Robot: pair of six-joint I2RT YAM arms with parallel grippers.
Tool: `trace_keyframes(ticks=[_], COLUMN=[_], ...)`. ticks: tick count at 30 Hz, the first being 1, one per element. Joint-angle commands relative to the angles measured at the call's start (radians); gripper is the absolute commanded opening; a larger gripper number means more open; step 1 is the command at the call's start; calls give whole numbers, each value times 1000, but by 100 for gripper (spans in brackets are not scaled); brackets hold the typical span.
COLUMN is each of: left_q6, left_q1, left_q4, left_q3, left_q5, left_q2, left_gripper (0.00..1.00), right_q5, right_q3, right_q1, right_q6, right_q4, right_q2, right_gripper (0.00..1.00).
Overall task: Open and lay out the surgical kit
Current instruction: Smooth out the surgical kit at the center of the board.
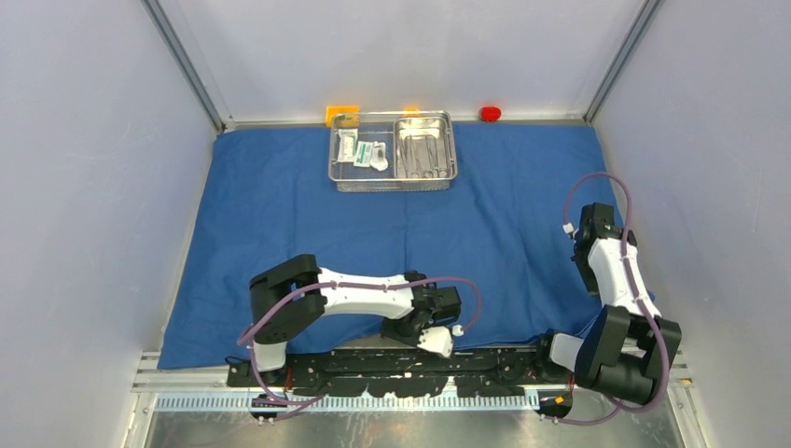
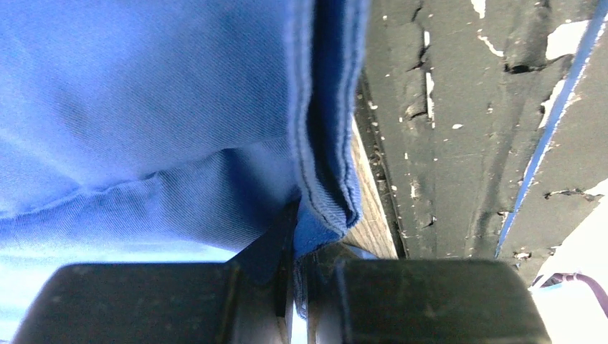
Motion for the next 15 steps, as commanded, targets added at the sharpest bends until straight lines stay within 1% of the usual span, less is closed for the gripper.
trace_keyframes(ticks=[1, 6, 7, 10, 13, 15], left_q6=[7, 15, 18, 29, 37, 37], left_q1=[33, 35, 36, 34, 35, 35], left_q4=[-19, -22, -22, -26, -40, -41], left_q3=[30, 36, 33, 23, 14, 6], left_q5=[-8, -7, 19, 34, 79, 114], left_q2=[23, 26, 23, 2, -30, -49], left_gripper=[8, 8, 8, 8, 12, 16], right_q5=[58, 121, 129, 132, 108, 71], right_q3=[-28, -86, -95, -109, -104, -85], right_q1=[-46, -89, -92, -95, -95, -95], right_q6=[-73, -136, -143, -151, -140, -127], right_q4=[-71, -110, -123, -172, -216, -221], right_q2=[-99, -192, -208, -258, -295, -308], right_gripper=[0, 0, 0, 1, 4, 9])
